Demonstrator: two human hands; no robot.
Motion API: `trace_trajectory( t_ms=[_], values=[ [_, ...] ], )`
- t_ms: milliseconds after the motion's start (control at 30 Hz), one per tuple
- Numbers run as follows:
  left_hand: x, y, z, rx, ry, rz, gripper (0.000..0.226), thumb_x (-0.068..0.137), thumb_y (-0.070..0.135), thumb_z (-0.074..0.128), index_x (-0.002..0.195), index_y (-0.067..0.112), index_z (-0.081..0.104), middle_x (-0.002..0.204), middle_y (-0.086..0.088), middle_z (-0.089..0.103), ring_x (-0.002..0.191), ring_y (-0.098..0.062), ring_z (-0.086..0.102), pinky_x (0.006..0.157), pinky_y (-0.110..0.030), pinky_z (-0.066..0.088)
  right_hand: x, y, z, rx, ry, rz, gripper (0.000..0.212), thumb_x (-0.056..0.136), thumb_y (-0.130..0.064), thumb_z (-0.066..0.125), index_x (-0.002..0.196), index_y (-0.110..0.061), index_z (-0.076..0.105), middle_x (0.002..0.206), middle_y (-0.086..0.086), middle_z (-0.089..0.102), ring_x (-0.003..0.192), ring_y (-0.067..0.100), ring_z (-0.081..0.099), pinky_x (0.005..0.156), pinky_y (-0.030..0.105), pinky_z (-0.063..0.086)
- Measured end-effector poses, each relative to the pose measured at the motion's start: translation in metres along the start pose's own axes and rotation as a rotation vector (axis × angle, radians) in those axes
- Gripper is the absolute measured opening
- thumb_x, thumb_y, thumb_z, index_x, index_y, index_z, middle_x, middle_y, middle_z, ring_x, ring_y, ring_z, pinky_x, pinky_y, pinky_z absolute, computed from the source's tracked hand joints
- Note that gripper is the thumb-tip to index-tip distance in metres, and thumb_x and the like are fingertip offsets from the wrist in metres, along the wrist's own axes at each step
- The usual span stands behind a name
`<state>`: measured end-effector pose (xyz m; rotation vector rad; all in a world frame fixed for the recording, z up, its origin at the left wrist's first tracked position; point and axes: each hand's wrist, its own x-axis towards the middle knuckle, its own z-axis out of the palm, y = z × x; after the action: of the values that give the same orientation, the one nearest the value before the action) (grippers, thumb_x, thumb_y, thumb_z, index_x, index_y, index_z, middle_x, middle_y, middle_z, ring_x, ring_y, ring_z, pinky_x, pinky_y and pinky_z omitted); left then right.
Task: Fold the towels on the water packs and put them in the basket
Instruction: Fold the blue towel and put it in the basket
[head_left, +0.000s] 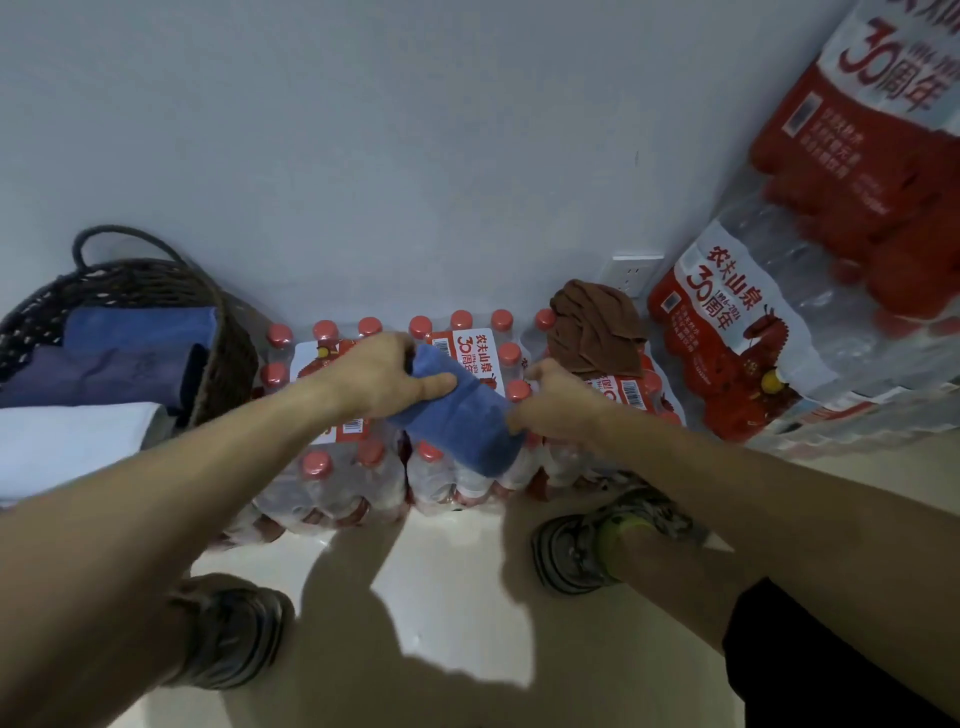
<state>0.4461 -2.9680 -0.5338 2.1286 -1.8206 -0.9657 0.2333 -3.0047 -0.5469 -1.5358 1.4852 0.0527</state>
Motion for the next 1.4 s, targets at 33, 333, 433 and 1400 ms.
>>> trace_trajectory(
  t_ms=[33, 333, 433, 1400],
  values=[
    [-0.005, 0.004, -0.013, 0.031, 0.009, 0.045, 0.029, 0.084, 0.050, 0.068, 0.088, 0.025, 0.053, 0.078, 0.009, 0.060, 0.069, -0.005, 0.056, 0.053, -0.020, 0.038, -0.006, -0.008, -0.001, -0.037, -0.006, -0.109, 0.063, 0.078, -0.021, 0.076, 0.129, -0.023, 0.039, 0.124, 0.002, 0.056, 0.094, 0.015, 0.061, 0.065, 0.024, 0.052],
    [-0.062, -0.016, -0.130, -0.284, -0.194, 0.244, 0.023, 0.085, 0.008, 0.073, 0.105, 0.018, 0.070, 0.099, -0.001, 0.076, 0.096, -0.019, 0.072, 0.086, -0.035, 0.058, -0.041, -0.090, 0.012, -0.129, -0.153, -0.619, 0.060, 0.076, -0.032, 0.084, 0.127, -0.022, 0.053, 0.112, -0.003, 0.066, 0.099, 0.015, 0.066, 0.083, 0.041, 0.056],
    [-0.068, -0.056, -0.163, -0.319, -0.152, 0.197, 0.029, 0.088, -0.001, 0.066, 0.109, 0.018, 0.070, 0.104, -0.003, 0.075, 0.101, -0.018, 0.070, 0.089, -0.036, 0.057, -0.032, -0.120, 0.018, -0.054, -0.262, -0.562, 0.037, 0.085, -0.036, 0.075, 0.112, -0.011, 0.068, 0.104, 0.002, 0.074, 0.089, 0.012, 0.071, 0.074, 0.028, 0.058],
    [-0.019, -0.273, -0.157, 0.443, 0.694, 0.028, 0.026, 0.084, 0.017, 0.067, 0.106, 0.005, 0.060, 0.104, -0.018, 0.052, 0.092, -0.038, 0.051, 0.076, -0.047, 0.043, 0.097, -0.307, 0.182, -0.791, 0.186, -0.856, 0.043, 0.083, -0.005, 0.060, 0.124, -0.019, 0.062, 0.120, 0.008, 0.047, 0.110, 0.029, 0.049, 0.087, 0.038, 0.048]
  ],
)
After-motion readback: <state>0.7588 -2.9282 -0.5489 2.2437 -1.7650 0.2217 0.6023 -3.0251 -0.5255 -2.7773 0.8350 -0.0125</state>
